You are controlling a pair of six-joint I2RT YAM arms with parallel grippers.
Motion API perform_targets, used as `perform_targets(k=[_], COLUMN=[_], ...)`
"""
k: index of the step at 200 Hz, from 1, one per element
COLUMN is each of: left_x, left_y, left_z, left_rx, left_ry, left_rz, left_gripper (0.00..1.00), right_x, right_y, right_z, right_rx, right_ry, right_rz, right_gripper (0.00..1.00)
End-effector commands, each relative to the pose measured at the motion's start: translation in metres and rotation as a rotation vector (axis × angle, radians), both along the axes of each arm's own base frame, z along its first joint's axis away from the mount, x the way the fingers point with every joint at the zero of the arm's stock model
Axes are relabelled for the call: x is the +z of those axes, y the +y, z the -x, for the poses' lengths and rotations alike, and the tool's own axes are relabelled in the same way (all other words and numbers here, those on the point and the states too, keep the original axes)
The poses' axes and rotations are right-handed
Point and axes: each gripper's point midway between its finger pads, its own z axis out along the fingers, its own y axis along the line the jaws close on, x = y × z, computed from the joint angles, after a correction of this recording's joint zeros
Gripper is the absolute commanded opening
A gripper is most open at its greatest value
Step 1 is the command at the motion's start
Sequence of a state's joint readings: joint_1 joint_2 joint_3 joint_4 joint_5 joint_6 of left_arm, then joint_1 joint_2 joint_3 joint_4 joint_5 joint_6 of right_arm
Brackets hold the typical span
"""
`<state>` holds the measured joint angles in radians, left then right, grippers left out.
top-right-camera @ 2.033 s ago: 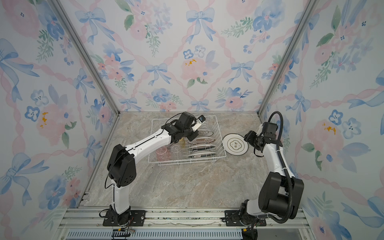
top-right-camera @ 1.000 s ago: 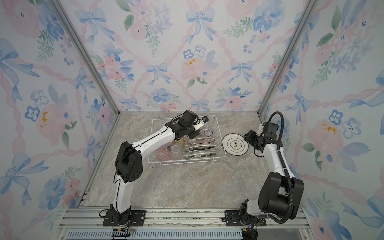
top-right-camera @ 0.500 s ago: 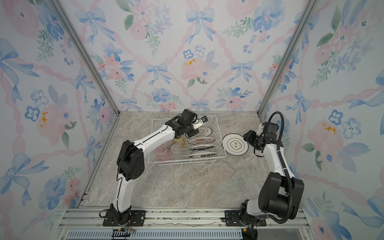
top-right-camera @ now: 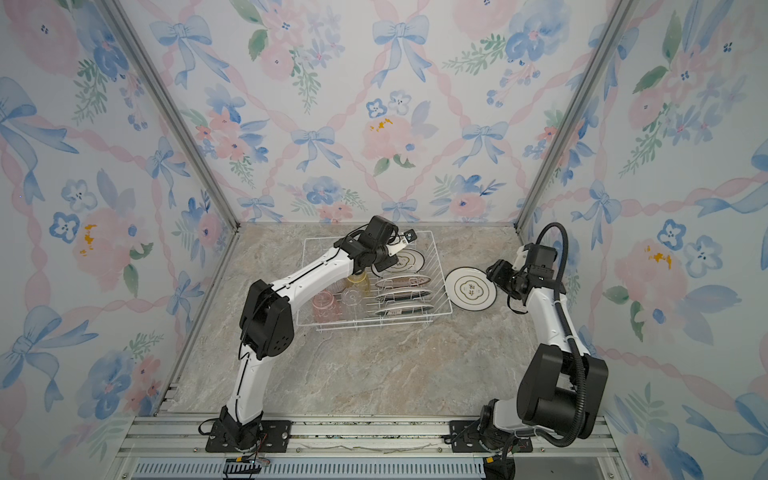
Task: Unload the mixed dishes from the dish rack
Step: 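Grasp the next upright green-rimmed plate in the rack with the left gripper, then lift the second plate with the left gripper while the right gripper approaches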
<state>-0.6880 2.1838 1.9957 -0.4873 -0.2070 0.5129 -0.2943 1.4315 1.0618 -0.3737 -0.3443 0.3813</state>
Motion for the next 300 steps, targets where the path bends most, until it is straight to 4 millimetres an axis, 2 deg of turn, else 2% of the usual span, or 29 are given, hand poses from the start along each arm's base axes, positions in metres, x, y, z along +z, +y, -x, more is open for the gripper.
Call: perform_targets(k=[1,37,85,119,159,189,243,270,300], left_x=[0.055,0.093,0.124,0.15,0.177,0.185,0.188,0.184,0.178], left_y=[0.013,0.023,0.032,0.036,0.039,0.038,0.018,0.007,-0.004], left_z=[-0.017,-0.013,-0.005,0.001,0.012,0.021,0.04,0.046,0.051], left_rx=[0.156,0.188,0.212,0.215,0.168,0.123,-0.01,-0.056,-0.103], left_ry=[-0.103,-0.137,-0.167,-0.164,-0.06,0.061,0.314,0.402,0.479], left_rz=[0.126,0.204,0.265,0.359,0.57,0.709,0.92,0.981,1.027], left_gripper=[0.0,0.0,0.0,0.0,0.0,0.0,0.0,0.0,0.0], right_x=[0.008,0.016,0.025,0.042,0.074,0.095,0.127,0.133,0.131], right_y=[0.005,0.013,0.027,0.047,0.084,0.113,0.165,0.18,0.183], right_z=[0.001,-0.002,-0.005,-0.007,-0.008,-0.003,0.004,0.001,-0.006], right_rx=[0.012,0.045,0.1,0.196,0.372,0.506,0.684,0.714,0.704], right_ry=[-0.032,-0.069,-0.106,-0.182,-0.333,-0.427,-0.527,-0.549,-0.552], right_rz=[-0.014,-0.023,-0.038,-0.08,-0.223,-0.325,-0.457,-0.48,-0.487], right_gripper=[0.63,0.63,0.62,0.61,0.6,0.6,0.61,0.61,0.61])
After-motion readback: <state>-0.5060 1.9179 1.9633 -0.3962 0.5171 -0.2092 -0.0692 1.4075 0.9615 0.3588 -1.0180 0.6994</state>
